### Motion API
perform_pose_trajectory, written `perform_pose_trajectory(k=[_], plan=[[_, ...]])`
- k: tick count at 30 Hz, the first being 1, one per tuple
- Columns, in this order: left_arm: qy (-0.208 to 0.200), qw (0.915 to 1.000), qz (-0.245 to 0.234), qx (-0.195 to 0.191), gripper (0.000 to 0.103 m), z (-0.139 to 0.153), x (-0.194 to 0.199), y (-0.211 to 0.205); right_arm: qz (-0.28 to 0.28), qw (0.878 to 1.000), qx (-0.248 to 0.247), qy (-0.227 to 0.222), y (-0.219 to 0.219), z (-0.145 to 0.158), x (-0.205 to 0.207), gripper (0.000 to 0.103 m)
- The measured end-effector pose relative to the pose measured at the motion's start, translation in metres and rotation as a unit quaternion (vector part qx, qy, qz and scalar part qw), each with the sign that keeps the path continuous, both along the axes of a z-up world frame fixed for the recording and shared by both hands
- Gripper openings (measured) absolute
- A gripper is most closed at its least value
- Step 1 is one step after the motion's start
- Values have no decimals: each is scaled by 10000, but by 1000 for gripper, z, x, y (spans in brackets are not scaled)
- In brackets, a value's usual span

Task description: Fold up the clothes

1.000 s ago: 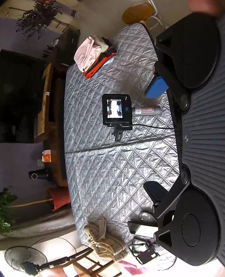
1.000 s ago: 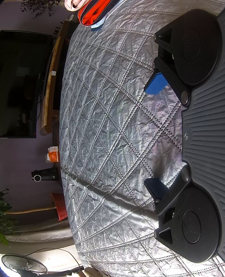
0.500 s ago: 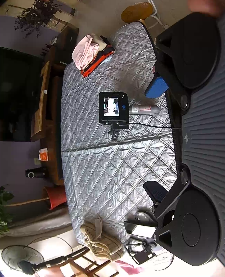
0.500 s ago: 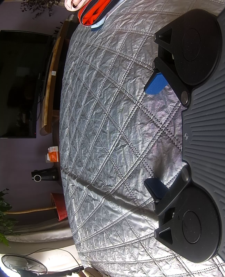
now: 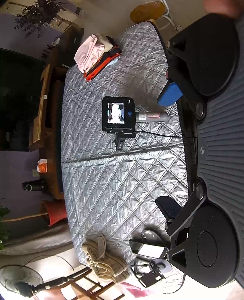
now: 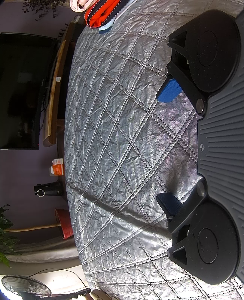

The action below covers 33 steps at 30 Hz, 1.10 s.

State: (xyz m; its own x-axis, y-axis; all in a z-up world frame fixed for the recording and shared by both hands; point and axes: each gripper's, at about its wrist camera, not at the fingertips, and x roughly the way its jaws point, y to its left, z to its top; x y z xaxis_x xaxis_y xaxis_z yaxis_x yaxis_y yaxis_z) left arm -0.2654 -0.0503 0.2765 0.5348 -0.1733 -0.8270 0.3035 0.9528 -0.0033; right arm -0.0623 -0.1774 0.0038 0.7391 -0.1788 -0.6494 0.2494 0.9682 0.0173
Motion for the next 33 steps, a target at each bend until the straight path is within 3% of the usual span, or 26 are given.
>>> perform_pose_trajectory(k=[33], plan=[[367, 9991, 177, 136, 103, -23, 7, 0, 3, 10000, -1, -1, 1, 0, 0, 103]])
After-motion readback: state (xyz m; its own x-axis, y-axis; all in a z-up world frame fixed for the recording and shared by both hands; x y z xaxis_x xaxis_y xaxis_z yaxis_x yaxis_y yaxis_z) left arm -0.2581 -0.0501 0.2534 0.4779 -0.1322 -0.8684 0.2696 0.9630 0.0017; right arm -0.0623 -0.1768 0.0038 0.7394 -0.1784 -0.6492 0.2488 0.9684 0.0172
